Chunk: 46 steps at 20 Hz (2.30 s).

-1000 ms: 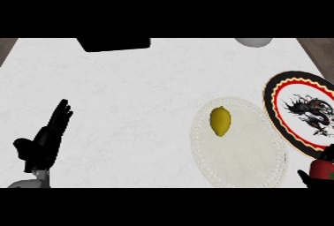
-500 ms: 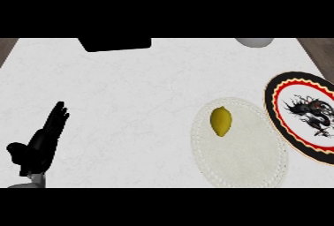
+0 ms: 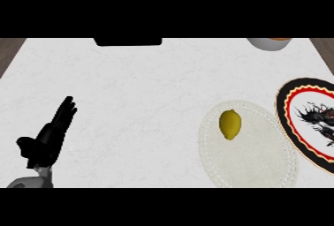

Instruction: Pick the tomato from the placemat and place it in the plate

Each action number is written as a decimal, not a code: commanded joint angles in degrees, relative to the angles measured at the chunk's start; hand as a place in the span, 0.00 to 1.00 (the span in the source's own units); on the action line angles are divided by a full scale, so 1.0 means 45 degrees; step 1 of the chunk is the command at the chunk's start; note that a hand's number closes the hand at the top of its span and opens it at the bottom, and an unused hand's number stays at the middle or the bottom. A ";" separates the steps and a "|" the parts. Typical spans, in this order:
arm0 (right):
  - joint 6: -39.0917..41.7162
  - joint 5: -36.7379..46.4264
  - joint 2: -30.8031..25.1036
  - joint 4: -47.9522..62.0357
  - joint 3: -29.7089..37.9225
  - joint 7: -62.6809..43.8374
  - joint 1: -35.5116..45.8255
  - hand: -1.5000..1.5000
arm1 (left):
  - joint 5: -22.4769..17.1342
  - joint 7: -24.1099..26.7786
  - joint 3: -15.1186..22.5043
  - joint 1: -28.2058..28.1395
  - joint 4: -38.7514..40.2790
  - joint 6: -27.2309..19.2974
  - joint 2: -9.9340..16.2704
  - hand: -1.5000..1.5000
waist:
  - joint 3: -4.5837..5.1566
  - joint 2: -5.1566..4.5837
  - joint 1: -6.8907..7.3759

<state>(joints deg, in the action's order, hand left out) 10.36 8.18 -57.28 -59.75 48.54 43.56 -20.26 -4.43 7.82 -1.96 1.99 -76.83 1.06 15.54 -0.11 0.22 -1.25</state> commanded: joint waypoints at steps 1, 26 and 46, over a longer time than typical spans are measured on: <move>0.0556 -0.0129 -0.0887 0.1700 0.0105 0.0541 0.1380 1.00 | 0.0194 0.0247 0.0075 0.0166 0.0036 0.0063 -0.0176 0.50 | 0.0016 -0.0056 0.0323; -0.0375 0.2826 0.2878 -0.2450 -0.5776 -0.6171 0.7075 1.00 | 0.0731 -0.0063 -0.0222 0.0645 0.0271 0.0497 -0.0520 0.50 | 0.0028 -0.0051 0.0360; 0.0137 -0.1472 0.4123 0.1492 -0.2227 -0.7071 0.8757 0.00 | 0.0634 -0.0117 -0.0641 -0.0026 -0.0162 0.0681 -0.0554 0.50 | 0.0015 -0.0042 0.0241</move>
<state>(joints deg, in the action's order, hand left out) 7.14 7.72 -36.86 -56.32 33.12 10.80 19.64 -0.98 6.77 -4.04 2.53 -77.67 3.47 12.63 -0.03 0.02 0.07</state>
